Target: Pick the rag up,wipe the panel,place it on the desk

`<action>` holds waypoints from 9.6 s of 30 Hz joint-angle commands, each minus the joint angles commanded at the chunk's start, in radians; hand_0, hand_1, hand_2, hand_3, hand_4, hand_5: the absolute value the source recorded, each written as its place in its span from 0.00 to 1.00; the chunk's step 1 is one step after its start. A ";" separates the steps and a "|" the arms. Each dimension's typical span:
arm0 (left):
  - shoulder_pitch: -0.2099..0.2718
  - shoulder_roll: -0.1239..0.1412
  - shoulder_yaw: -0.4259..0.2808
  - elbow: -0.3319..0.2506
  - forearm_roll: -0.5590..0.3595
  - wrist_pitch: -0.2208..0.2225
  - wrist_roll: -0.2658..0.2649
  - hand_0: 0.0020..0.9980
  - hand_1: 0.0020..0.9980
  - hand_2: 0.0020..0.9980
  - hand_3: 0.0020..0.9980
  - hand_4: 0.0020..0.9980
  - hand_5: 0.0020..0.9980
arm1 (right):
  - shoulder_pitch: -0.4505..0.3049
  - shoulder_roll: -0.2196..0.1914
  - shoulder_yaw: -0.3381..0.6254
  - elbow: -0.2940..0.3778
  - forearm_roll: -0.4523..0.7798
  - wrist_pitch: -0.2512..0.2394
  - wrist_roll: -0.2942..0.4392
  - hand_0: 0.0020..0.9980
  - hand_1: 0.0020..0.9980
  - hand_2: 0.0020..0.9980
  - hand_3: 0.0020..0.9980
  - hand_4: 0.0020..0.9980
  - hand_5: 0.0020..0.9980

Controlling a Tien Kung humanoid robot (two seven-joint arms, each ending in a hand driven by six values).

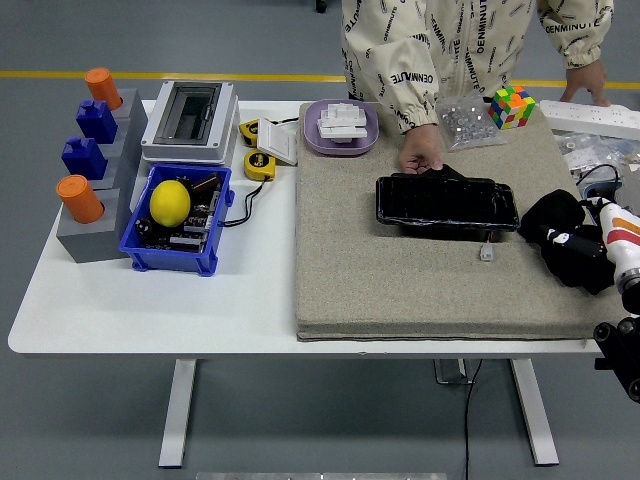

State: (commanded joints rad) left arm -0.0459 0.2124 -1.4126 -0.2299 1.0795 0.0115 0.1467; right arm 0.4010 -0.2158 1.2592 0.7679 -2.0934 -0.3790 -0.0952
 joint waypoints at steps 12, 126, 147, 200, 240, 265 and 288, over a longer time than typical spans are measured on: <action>-0.008 -0.005 0.011 -0.001 -0.008 -0.001 0.000 0.60 0.64 0.64 0.56 0.63 0.45 | 0.012 0.017 -0.022 -0.038 0.017 -0.016 0.017 0.78 0.75 0.81 0.81 1.00 0.75; -0.004 0.000 -0.011 -0.001 0.004 0.000 0.001 0.60 0.64 0.64 0.56 0.63 0.45 | 0.166 0.052 -0.193 -0.002 -0.030 -0.189 -0.150 0.30 0.41 0.45 0.47 0.94 0.06; -0.006 0.006 0.002 -0.002 0.002 -0.001 0.000 0.60 0.64 0.64 0.56 0.63 0.45 | 0.183 0.129 -0.289 -0.038 -0.013 -0.180 -0.184 0.30 0.41 0.45 0.47 0.94 0.05; -0.025 0.011 0.006 0.001 -0.002 0.000 0.001 0.60 0.64 0.64 0.56 0.63 0.45 | 0.352 0.216 -0.731 0.014 0.071 -0.157 -0.203 0.31 0.41 0.45 0.47 0.94 0.04; -0.011 0.008 -0.010 -0.002 0.006 0.000 0.000 0.60 0.64 0.64 0.56 0.63 0.45 | 0.301 0.085 -0.651 0.020 0.039 -0.139 -0.209 0.31 0.41 0.45 0.47 0.93 0.04; -0.011 0.003 -0.026 -0.003 0.011 0.000 0.000 0.60 0.64 0.64 0.56 0.63 0.45 | 0.205 -0.126 -0.462 0.010 -0.004 -0.128 -0.209 0.31 0.41 0.45 0.47 0.93 0.04; -0.006 0.005 -0.030 -0.001 0.013 0.000 0.000 0.61 0.64 0.64 0.56 0.63 0.45 | 0.226 -0.043 -0.447 0.049 -0.022 -0.129 -0.218 0.31 0.41 0.45 0.47 0.94 0.04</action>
State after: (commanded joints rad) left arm -0.0524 0.2174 -1.4423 -0.2312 1.0921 0.0114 0.1471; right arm 0.6269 -0.2586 0.8118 0.8170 -2.1154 -0.5079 -0.3133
